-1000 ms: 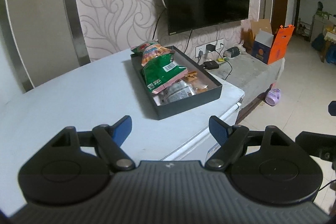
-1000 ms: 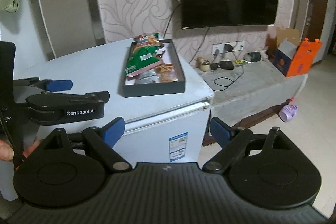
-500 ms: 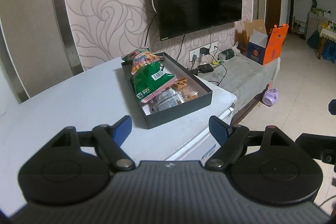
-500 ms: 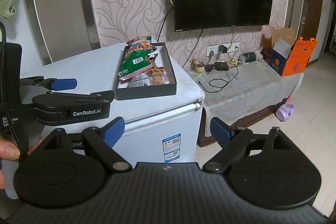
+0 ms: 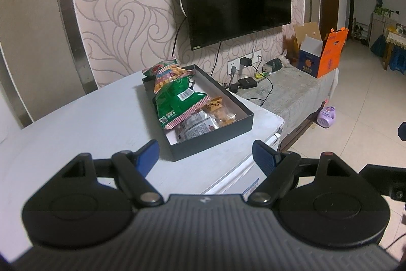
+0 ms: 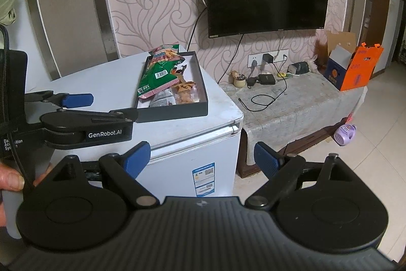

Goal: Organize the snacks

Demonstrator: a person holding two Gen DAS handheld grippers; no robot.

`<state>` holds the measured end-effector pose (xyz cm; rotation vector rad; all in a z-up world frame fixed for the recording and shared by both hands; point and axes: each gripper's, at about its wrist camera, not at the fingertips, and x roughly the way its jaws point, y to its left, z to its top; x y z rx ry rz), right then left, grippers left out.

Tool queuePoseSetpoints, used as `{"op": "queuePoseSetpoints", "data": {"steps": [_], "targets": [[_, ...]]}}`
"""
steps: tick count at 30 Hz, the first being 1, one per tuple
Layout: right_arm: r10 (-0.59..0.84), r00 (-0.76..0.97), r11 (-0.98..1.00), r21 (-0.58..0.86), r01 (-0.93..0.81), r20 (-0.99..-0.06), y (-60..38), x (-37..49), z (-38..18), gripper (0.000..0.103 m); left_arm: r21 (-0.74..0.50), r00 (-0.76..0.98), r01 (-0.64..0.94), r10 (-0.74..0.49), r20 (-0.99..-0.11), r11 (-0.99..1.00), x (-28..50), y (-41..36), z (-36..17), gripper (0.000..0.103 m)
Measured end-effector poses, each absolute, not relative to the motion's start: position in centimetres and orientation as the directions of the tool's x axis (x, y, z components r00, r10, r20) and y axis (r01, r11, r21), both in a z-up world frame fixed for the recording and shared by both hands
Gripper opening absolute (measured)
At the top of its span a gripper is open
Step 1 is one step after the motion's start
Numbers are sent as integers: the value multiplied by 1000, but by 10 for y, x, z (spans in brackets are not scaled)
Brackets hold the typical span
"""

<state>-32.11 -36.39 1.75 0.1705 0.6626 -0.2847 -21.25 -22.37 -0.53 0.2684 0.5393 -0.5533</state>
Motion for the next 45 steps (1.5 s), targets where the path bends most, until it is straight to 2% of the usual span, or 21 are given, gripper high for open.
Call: {"op": "queuePoseSetpoints", "data": {"steps": [45], "targets": [[-190,740,950,70,305,-645,-365,-319,10,91,91,713,566,-430,-555,820,-206,-230,-8,82]]}}
